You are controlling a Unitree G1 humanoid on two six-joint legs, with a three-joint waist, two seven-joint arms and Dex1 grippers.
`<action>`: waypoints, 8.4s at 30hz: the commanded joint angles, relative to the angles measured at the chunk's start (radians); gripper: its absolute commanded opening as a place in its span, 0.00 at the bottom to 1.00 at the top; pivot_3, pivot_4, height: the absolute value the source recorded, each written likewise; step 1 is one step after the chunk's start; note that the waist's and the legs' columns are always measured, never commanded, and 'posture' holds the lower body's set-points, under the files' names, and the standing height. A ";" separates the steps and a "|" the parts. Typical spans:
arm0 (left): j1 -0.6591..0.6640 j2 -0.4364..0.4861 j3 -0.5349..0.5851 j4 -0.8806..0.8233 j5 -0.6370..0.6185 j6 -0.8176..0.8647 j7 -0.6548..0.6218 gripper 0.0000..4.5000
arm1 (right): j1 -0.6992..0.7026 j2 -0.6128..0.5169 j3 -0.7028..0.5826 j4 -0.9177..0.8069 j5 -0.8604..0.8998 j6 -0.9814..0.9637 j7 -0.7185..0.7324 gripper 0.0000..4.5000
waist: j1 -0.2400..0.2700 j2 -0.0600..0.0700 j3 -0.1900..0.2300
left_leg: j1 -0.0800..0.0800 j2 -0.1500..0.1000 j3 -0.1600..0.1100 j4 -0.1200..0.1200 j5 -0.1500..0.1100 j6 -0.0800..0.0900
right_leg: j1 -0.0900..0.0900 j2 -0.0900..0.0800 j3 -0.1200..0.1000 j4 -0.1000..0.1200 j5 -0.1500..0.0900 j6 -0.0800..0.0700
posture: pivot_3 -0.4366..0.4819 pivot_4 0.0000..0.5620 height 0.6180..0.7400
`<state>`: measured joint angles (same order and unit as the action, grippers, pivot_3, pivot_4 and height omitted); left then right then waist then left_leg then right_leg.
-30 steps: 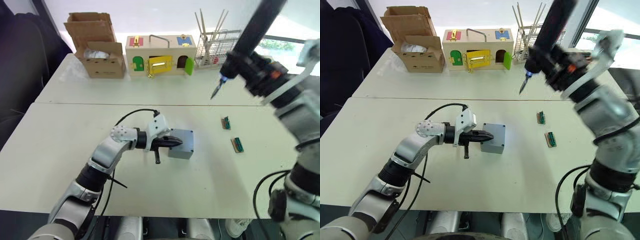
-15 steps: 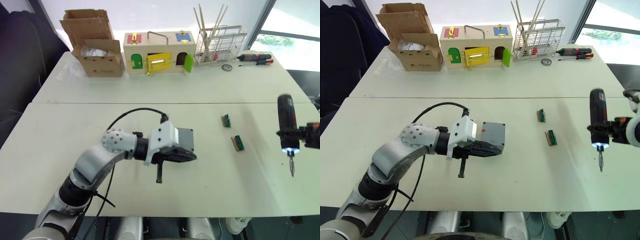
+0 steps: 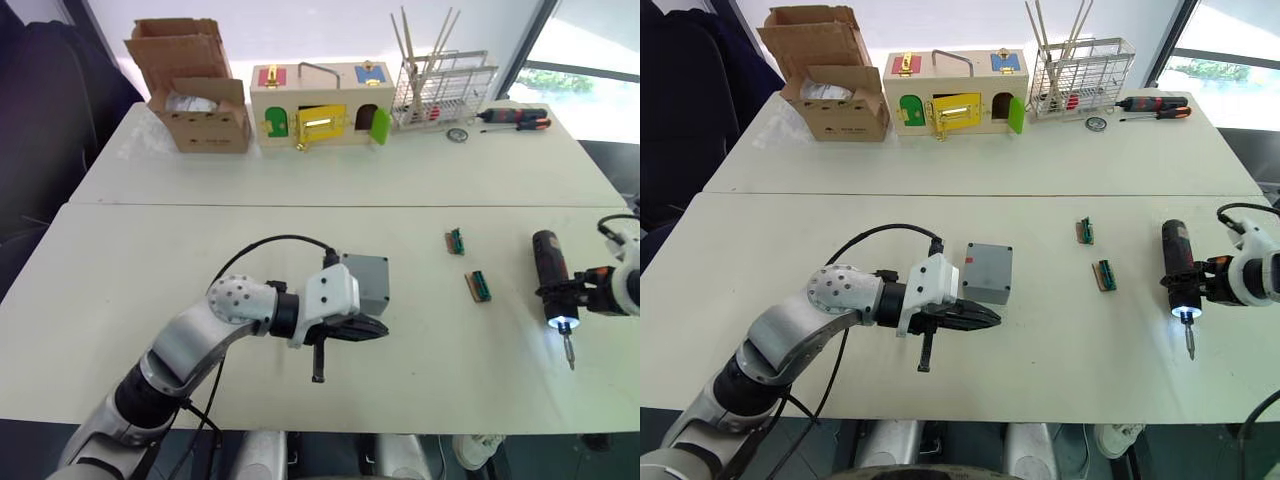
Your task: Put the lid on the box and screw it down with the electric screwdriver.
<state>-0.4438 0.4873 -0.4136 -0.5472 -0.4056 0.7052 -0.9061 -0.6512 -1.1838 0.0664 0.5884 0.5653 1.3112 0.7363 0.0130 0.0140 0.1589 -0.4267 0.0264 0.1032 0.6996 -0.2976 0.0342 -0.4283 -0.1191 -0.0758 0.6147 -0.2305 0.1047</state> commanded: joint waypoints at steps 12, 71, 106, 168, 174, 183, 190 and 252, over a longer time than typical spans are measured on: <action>-0.077 0.009 0.259 0.245 0.122 -0.060 0.246 0.00 | -0.082 -0.015 -0.187 -0.279 -0.103 -0.431 0.173 1.00 | -0.006 0.000 0.000 | 0.001 0.000 0.001 -0.001 0.003 -0.006 | 0.000 0.001 0.000 0.001 0.002 0.003 | 0.48 0.27 0.90; -0.131 -0.139 0.017 0.572 0.350 -0.280 0.024 0.00 | 0.462 0.277 0.076 -1.086 -0.203 -0.604 0.185 1.00 | 0.026 -0.009 0.001 | 0.001 0.001 -0.004 0.002 0.002 -0.003 | 0.003 0.001 -0.006 0.003 0.003 0.001 | 0.48 0.27 0.90; -0.099 -0.058 0.181 0.290 0.078 -0.079 -0.040 0.00 | 0.407 0.526 -0.409 -0.708 -0.166 -0.668 -0.104 0.51 | 0.025 -0.009 0.000 | 0.002 0.001 -0.002 0.000 0.006 -0.009 | 0.003 0.002 -0.006 0.003 0.003 0.001 | 0.48 0.27 0.90; -0.075 -0.039 0.118 0.250 0.096 -0.094 0.014 0.00 | 0.292 0.594 -0.333 -0.483 -0.248 -0.855 -0.214 0.01 | 0.021 -0.009 0.000 | 0.002 0.001 -0.001 0.000 0.006 -0.010 | 0.004 0.002 -0.006 0.003 0.003 0.001 | 0.48 0.27 0.90; -0.081 -0.039 0.129 0.266 0.096 -0.107 0.013 0.00 | 0.302 0.571 -0.365 -0.607 -0.213 -0.791 -0.212 0.01 | 0.022 -0.009 0.000 | 0.002 0.001 -0.001 0.000 0.006 -0.010 | 0.004 0.002 -0.006 0.003 0.003 0.001 | 0.48 0.27 0.90; -0.043 0.044 0.199 0.248 0.035 -0.050 -0.024 0.00 | 0.398 0.561 -0.298 -1.040 0.049 -0.526 -0.113 0.01 | 0.020 -0.009 0.000 | 0.002 0.003 -0.004 0.000 0.006 -0.010 | 0.003 0.002 -0.006 0.003 0.003 0.001 | 0.48 0.27 0.90; -0.023 0.061 0.194 0.246 0.047 -0.073 -0.010 0.00 | 0.440 0.581 -0.215 -1.074 0.033 -0.516 -0.136 0.01 | 0.026 -0.009 0.000 | 0.001 0.002 -0.005 0.001 0.003 -0.005 | 0.004 0.001 -0.006 0.002 0.003 0.001 | 0.48 0.27 0.90; -0.074 -0.034 0.041 0.040 -0.030 -0.086 -0.049 0.00 | 0.216 -0.218 -0.220 -0.315 -0.029 -0.078 0.189 1.00 | -0.006 -0.006 0.000 | 0.003 0.002 -0.002 -0.001 0.001 -0.001 | 0.004 0.001 -0.004 0.001 0.003 0.000 | 0.48 0.27 0.90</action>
<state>-0.5223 0.4571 -0.3724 -0.4774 -0.4440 0.6397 -0.9714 -0.3871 -1.3775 -0.1786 0.2357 0.5456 1.2045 0.8882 0.0070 0.0082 0.1585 -0.4235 0.0284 0.1018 0.6991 -0.2964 0.0330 -0.4254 -0.1184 -0.0790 0.6161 -0.2274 0.1053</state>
